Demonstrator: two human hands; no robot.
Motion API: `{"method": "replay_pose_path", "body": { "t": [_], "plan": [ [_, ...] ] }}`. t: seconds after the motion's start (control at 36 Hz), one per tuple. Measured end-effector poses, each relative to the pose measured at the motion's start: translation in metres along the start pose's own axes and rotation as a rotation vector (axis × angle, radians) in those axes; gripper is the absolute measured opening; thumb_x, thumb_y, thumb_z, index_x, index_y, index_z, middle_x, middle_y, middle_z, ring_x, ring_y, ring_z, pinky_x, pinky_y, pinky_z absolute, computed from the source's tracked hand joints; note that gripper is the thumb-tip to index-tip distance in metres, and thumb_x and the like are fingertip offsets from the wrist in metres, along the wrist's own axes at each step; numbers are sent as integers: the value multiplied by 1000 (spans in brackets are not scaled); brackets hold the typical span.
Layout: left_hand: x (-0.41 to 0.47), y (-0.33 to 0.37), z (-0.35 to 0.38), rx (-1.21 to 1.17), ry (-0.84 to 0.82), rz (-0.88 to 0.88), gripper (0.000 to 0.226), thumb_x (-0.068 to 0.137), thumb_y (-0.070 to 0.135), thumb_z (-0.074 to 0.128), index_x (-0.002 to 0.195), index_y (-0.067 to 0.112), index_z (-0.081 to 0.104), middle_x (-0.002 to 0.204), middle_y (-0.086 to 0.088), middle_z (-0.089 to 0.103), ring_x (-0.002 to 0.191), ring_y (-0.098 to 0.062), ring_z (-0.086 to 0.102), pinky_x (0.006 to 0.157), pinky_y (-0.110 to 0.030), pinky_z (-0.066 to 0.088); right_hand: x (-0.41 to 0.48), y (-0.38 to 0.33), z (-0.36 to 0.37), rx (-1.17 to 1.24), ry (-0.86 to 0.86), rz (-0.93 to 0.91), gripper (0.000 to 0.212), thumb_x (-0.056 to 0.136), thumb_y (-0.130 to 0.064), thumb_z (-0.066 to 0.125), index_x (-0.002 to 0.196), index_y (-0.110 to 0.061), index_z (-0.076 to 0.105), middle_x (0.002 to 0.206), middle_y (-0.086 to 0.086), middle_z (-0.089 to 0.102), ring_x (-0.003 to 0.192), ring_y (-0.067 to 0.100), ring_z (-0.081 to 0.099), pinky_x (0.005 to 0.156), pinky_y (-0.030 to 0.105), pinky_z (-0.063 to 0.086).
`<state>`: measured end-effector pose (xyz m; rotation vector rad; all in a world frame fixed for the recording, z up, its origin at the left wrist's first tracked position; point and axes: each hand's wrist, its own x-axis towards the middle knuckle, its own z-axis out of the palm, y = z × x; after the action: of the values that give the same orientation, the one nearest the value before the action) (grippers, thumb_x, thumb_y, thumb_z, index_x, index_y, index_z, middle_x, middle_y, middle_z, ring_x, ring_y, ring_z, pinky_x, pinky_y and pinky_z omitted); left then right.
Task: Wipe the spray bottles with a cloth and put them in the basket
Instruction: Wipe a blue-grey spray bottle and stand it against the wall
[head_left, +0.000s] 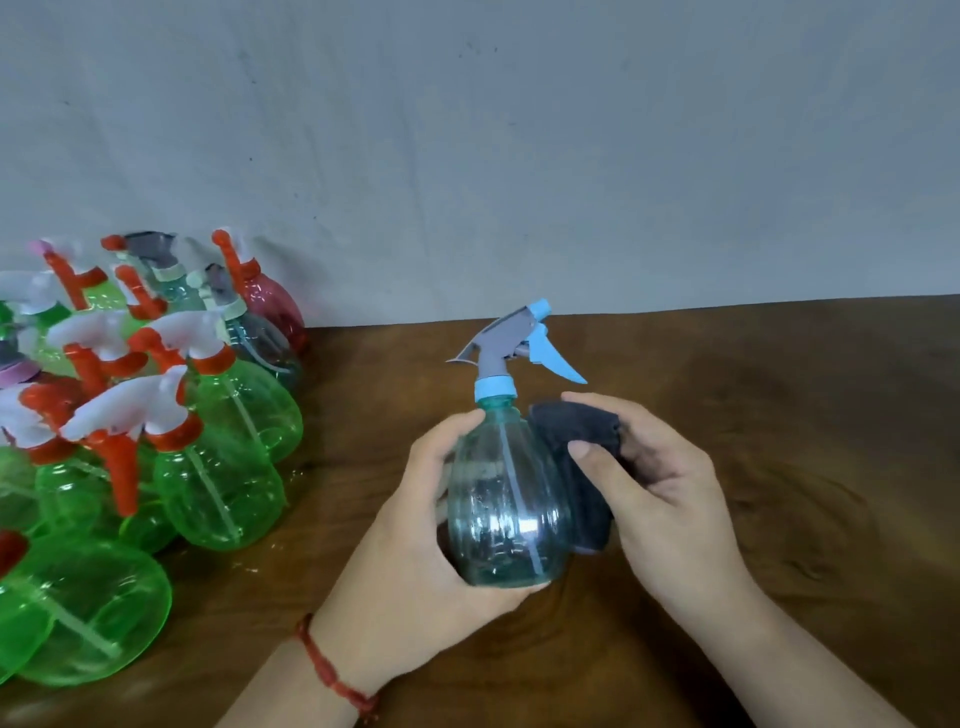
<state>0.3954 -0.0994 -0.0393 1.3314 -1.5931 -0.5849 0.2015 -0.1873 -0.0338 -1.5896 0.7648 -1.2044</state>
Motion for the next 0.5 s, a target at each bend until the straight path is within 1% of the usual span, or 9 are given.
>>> {"method": "replay_pose_path", "body": {
  "t": [0.06,0.08,0.17,0.22,0.28,0.36,0.42,0.5],
  "plan": [
    [-2,-3,1,26,0,37,117,65,28,105,155,41,32,148,22,53,134,-8,61,107,-18,50,-1,-3,2,-25,14,-38,35,102,3,60,125,-20,73,117,-3,77,115,19,72,92,22,58],
    [-2,-5,0,32,-2,55,117,66,28,104,155,43,31,148,20,54,133,-10,62,106,-19,51,-2,-4,2,-45,19,-65,36,102,4,60,125,-21,73,118,-3,77,115,19,72,93,22,57],
    [-1,-8,-2,72,-36,118,117,68,29,103,157,42,28,150,9,54,130,-13,65,105,-19,51,-7,0,2,-100,38,-137,38,101,7,60,127,-18,74,121,-3,77,116,20,72,99,31,57],
    [-1,-11,-3,101,-57,155,116,70,30,102,159,37,28,154,2,50,131,-16,64,106,-21,51,-10,1,3,-117,38,-188,39,100,8,61,128,-15,74,123,-3,76,118,22,72,101,34,57],
    [1,-14,-2,121,-52,196,114,70,26,102,160,26,30,157,-2,47,134,-19,62,109,-24,50,-10,1,5,-155,19,-247,43,99,12,60,129,-14,73,127,-4,74,122,22,70,102,39,56],
    [2,-17,-1,149,-27,238,112,71,23,101,159,15,33,157,-4,46,138,-20,59,113,-26,47,-10,3,7,-214,-28,-300,52,96,22,57,130,-13,73,137,-5,70,132,18,64,111,43,52],
    [1,-17,-1,165,4,247,112,69,24,102,159,16,34,155,-3,48,138,-19,58,114,-25,46,-10,4,8,-236,-50,-318,56,94,26,54,131,-13,73,140,-4,68,135,15,61,115,42,49],
    [-2,-15,1,137,35,234,114,67,29,103,159,22,35,153,3,51,137,-20,59,112,-26,49,-10,5,8,-256,-50,-339,57,94,25,54,132,-15,73,141,-5,68,136,13,60,115,41,49]
  ]
}}
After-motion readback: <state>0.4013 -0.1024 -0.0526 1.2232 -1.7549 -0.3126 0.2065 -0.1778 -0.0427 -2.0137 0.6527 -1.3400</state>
